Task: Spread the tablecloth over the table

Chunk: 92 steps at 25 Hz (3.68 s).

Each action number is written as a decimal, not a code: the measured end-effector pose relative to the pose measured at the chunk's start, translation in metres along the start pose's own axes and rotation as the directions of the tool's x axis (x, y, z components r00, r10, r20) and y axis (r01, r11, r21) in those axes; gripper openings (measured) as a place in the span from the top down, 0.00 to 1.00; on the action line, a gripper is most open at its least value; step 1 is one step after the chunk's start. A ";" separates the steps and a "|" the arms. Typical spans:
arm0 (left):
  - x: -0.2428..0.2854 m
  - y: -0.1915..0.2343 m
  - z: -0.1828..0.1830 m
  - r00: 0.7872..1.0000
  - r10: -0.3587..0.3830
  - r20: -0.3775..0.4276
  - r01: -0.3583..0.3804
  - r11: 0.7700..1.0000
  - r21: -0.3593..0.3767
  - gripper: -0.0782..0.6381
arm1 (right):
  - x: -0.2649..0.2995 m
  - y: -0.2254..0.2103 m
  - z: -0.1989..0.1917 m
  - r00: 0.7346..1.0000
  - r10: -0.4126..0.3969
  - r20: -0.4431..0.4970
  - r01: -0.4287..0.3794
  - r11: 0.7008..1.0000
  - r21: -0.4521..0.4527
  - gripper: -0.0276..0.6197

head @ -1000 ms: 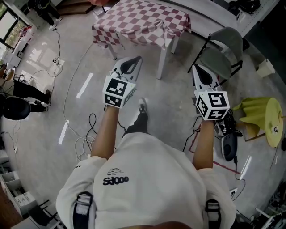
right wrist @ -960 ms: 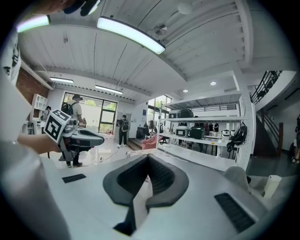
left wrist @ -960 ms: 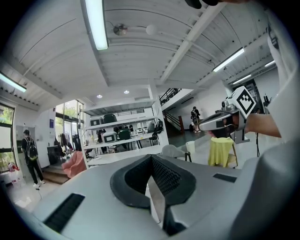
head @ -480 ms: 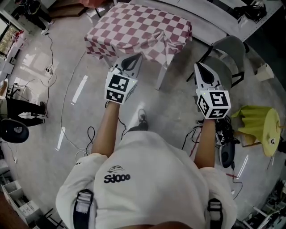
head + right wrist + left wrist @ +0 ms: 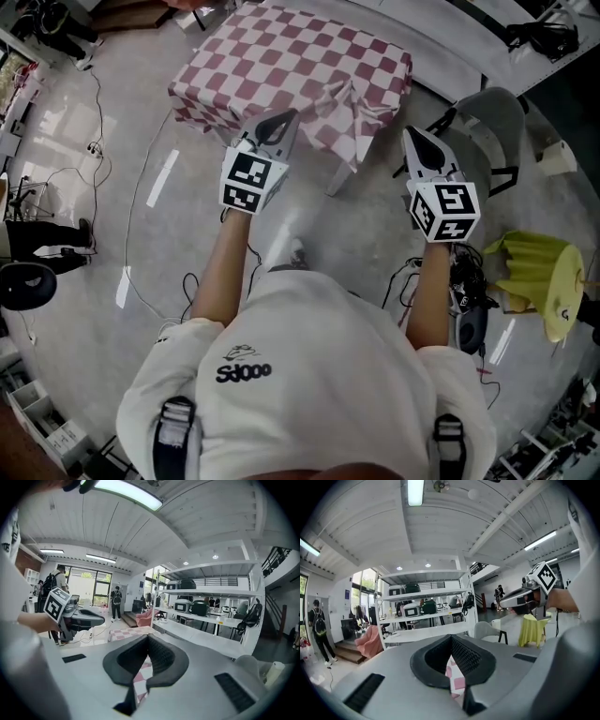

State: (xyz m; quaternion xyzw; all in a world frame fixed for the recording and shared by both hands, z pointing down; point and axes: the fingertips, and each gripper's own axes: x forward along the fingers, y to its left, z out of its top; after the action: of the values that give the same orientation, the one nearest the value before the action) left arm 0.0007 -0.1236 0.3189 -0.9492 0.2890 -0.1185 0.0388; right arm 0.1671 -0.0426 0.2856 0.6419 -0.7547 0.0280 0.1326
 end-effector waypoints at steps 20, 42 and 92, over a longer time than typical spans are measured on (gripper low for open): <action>0.108 0.054 -0.078 0.977 0.100 -0.187 -0.123 0.986 -0.117 0.86 | 0.194 -0.055 -0.104 0.940 0.253 -0.227 -0.236 0.967 0.100 0.76; 0.167 0.094 -0.187 0.856 0.244 -0.455 -0.376 0.898 -0.226 0.86 | 0.377 -0.071 -0.313 0.676 0.502 -0.539 -0.363 0.864 0.349 0.68; 0.086 -0.012 -0.125 0.969 -0.124 -0.214 0.082 0.977 -0.195 0.86 | 0.111 -0.041 -0.268 0.866 0.168 -0.472 -0.002 0.943 0.332 0.91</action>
State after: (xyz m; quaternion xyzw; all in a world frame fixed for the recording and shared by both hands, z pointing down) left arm 0.0457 -0.1625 0.4591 -0.9429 0.2513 -0.1998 -0.0884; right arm 0.2357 -0.0996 0.5644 0.5919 -0.7088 0.3189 0.2136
